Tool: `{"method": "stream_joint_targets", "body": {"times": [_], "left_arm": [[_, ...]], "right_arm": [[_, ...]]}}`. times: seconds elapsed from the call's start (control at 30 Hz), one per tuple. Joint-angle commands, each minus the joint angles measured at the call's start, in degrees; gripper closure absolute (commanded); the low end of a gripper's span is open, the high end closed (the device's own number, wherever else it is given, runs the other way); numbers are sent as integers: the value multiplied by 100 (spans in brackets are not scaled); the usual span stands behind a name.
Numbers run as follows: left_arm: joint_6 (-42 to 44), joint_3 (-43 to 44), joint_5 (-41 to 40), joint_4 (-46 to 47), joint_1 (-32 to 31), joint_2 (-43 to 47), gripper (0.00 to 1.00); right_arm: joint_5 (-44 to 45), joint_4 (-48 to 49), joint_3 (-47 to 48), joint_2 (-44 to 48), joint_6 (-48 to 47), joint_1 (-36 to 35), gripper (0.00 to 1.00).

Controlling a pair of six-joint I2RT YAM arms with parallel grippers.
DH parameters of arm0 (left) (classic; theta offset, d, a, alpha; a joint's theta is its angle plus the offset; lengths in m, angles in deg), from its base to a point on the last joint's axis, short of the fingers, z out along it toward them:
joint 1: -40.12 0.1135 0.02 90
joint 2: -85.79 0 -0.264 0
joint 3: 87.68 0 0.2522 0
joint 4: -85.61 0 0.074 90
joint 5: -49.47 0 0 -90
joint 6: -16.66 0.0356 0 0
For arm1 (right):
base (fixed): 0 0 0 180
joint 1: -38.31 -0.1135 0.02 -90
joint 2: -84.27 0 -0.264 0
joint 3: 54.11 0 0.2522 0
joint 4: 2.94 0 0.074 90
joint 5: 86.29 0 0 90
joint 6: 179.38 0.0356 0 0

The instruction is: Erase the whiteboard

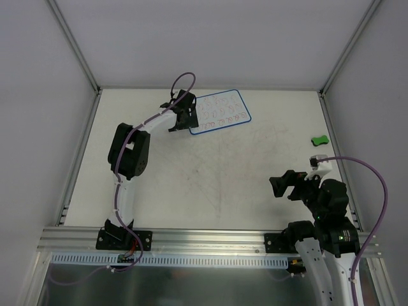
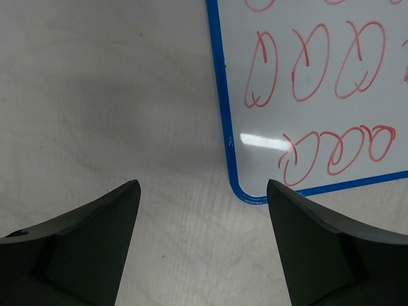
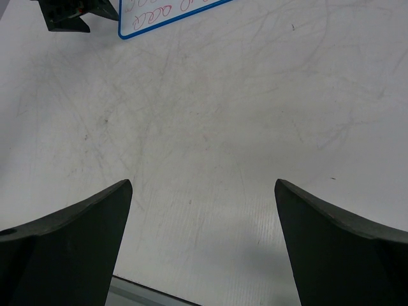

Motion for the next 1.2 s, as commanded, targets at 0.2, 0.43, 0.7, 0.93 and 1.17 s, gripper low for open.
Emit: {"method": "stream_joint_targets", "body": {"times": [0.2, 0.43, 0.7, 0.93, 1.17], "left_arm": [[3, 88, -147, -63, -93, -288, 31], [-67, 18, -42, -116, -102, -421, 47], [-295, -833, 327, -300, -128, -61, 74], [-559, -2152, 950, -318, -207, 799, 82], [-559, -3619, 1382, -309, -541, 1828, 83]], "right_arm": [[-161, 260, -61, 161, 64, -15, 1], [-152, 251, -61, 214, 64, -23, 1], [-126, 260, -79, 302, 64, -32, 1], [-82, 260, -70, 258, 64, -23, 1], [24, 242, 27, 205, 310, -23, 1]]}}
